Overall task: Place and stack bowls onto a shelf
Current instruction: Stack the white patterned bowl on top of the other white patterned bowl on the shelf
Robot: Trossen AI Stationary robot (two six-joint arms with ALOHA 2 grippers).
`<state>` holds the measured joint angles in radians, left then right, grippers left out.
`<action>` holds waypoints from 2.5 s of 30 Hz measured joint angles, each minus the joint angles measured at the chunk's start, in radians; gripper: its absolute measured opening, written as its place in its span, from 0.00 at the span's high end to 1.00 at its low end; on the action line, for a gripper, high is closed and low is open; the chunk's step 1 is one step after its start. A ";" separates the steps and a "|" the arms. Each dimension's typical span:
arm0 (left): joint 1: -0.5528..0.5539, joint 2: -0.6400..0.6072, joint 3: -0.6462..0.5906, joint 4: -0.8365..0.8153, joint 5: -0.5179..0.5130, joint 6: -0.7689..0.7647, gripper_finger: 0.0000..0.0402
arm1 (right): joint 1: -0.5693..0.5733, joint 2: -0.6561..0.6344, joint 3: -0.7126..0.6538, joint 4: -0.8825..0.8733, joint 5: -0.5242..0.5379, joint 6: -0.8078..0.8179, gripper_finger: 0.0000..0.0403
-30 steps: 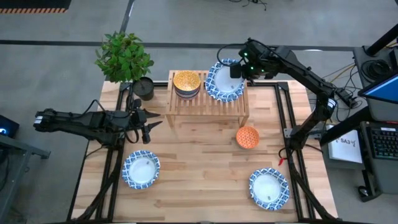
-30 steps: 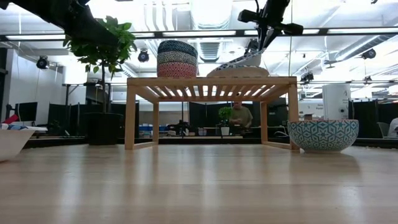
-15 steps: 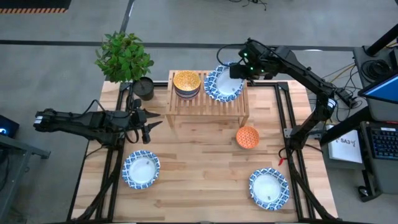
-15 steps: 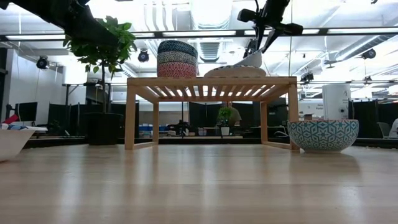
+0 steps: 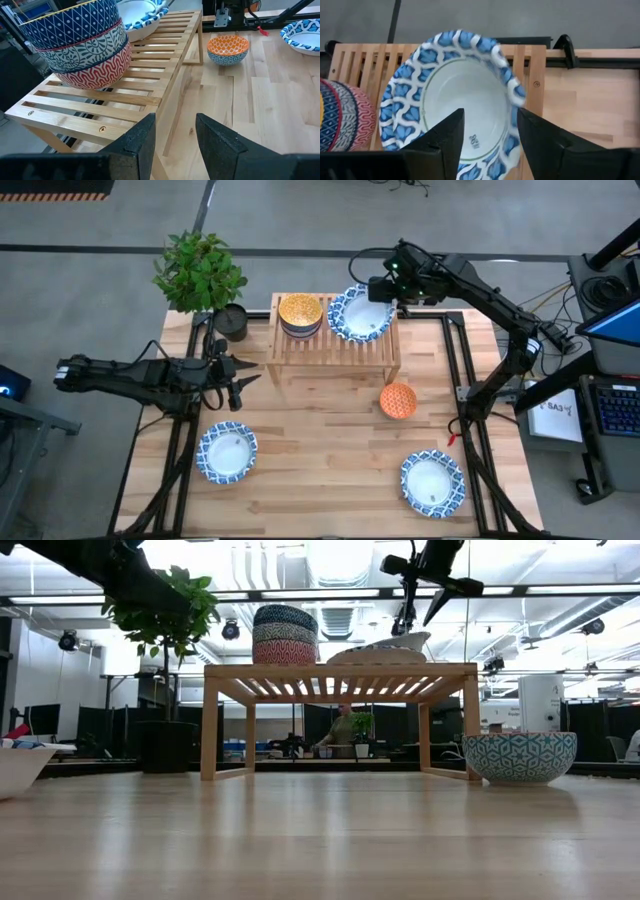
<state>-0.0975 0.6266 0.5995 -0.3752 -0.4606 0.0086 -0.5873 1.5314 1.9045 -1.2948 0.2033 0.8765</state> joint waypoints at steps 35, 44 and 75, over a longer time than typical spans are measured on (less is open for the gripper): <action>0.000 0.000 0.000 -0.001 0.000 -0.004 0.69 | 0.085 0.003 -0.183 0.124 0.166 -0.139 0.97; 0.000 0.000 0.000 -0.045 -0.001 -0.022 0.69 | 0.223 -0.145 -0.183 0.127 0.310 -0.239 0.97; 0.000 0.123 0.000 -0.248 0.615 -0.486 0.69 | 0.969 -0.140 -0.850 0.880 0.402 -0.320 0.97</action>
<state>-0.0978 0.7497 0.5995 -0.6228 0.1544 -0.4775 0.3817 1.3912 1.0544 -0.4143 0.6057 0.5568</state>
